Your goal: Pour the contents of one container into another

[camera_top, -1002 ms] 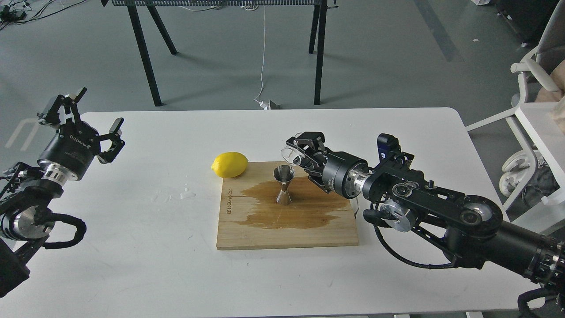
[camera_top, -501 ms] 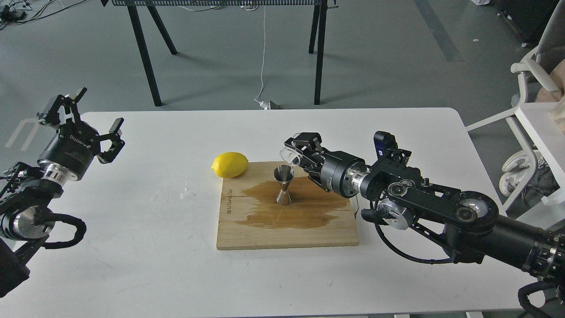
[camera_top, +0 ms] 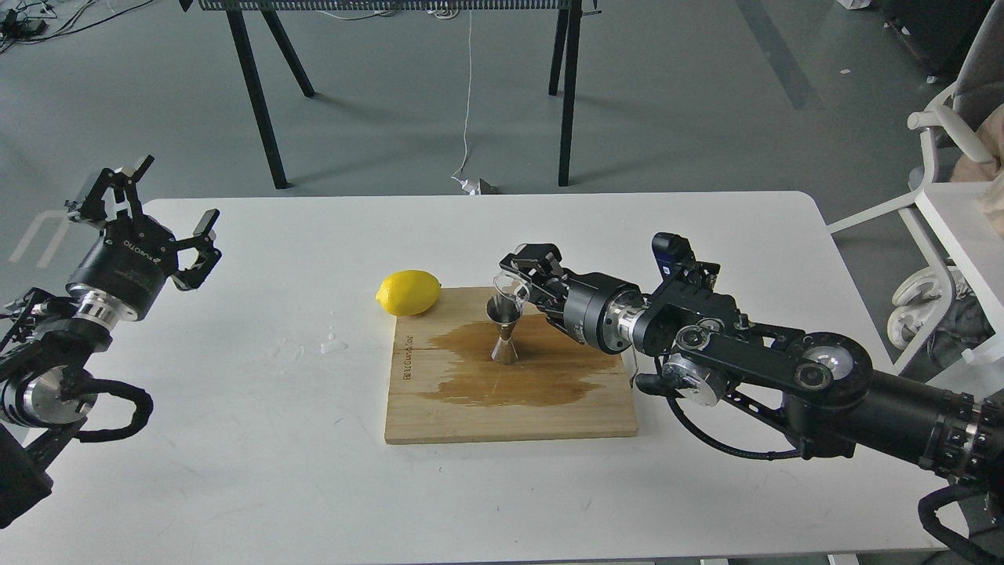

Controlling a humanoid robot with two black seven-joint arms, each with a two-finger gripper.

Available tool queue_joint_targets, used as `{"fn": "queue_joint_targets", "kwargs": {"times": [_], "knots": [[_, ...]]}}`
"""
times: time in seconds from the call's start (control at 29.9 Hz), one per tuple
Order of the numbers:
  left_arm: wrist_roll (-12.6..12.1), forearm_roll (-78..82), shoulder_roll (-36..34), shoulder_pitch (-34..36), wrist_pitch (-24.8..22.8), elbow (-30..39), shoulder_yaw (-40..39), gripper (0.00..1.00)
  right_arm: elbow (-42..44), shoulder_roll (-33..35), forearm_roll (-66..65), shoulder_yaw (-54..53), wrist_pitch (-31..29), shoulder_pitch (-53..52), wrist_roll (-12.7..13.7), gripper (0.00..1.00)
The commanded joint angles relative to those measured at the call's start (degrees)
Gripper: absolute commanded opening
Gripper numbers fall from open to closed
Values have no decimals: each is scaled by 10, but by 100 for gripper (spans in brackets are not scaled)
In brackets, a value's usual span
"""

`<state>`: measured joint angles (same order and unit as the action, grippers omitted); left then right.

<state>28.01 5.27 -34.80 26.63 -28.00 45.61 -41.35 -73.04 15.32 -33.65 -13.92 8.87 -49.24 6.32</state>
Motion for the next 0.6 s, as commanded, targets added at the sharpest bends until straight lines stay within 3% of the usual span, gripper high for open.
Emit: {"fn": "queue_joint_targets", "kwargs": {"times": [0.0,0.57], "knots": [[0,0,0,0,0,0,0,99,0,-1,1,9,0,-5,0,35],[0,0,0,0,0,-9,0,99,-2,-1,1,47,0,-36,0,35]]}}
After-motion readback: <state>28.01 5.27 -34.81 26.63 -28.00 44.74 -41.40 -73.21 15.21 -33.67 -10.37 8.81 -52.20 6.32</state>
